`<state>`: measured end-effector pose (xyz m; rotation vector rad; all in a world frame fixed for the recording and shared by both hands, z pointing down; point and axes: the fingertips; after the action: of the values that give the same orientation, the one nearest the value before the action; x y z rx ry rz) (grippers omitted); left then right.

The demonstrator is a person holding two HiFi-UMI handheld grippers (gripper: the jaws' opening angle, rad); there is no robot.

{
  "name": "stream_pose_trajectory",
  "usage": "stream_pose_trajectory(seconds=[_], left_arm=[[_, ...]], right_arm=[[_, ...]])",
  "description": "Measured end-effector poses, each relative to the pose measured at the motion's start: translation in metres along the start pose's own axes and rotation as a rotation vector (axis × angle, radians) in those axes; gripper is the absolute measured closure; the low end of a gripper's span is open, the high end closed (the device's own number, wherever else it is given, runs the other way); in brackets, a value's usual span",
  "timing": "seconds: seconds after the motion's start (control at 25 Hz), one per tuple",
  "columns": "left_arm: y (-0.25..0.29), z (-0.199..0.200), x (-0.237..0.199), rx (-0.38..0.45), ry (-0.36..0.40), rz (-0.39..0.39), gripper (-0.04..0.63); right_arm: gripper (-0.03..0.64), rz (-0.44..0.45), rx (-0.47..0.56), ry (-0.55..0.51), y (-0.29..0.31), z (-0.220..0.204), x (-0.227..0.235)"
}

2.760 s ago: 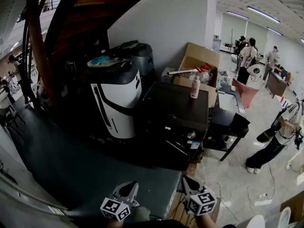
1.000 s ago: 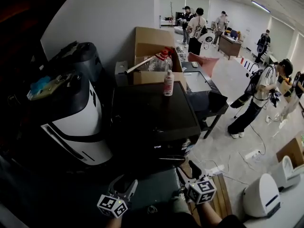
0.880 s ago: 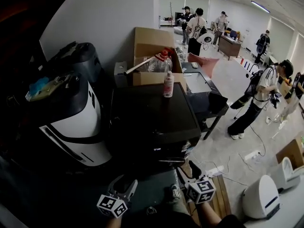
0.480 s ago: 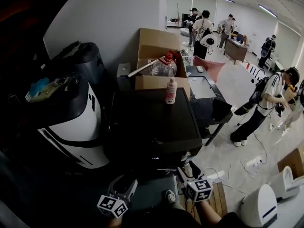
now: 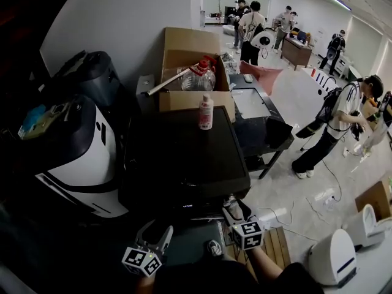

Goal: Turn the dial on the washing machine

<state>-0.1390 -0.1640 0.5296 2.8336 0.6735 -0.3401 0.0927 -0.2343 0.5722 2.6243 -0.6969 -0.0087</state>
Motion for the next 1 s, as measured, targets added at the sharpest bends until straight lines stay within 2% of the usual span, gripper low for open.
stream_pose_trajectory(seconds=[0.12, 0.48, 1.0], left_arm=[[0.009, -0.002, 0.002, -0.018, 0.007, -0.006, 0.405], [0.027, -0.010, -0.003, -0.064, 0.010, 0.028, 0.405], [0.041, -0.017, -0.008, -0.086, -0.002, 0.073, 0.405]], right_arm=[[0.377, -0.015, -0.057, -0.030, 0.014, -0.017, 0.012], [0.363, -0.025, -0.183, -0.023, 0.047, -0.062, 0.038], [0.343, -0.003, -0.286, -0.086, 0.074, -0.084, 0.048]])
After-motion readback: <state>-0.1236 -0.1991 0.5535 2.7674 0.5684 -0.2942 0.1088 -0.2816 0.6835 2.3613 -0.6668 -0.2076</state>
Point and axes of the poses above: the fingertips, and each gripper's own axes: y forward along the fingers, x to its right, z out of its top, and after that the axes turned 5 degrees about z, right-handed
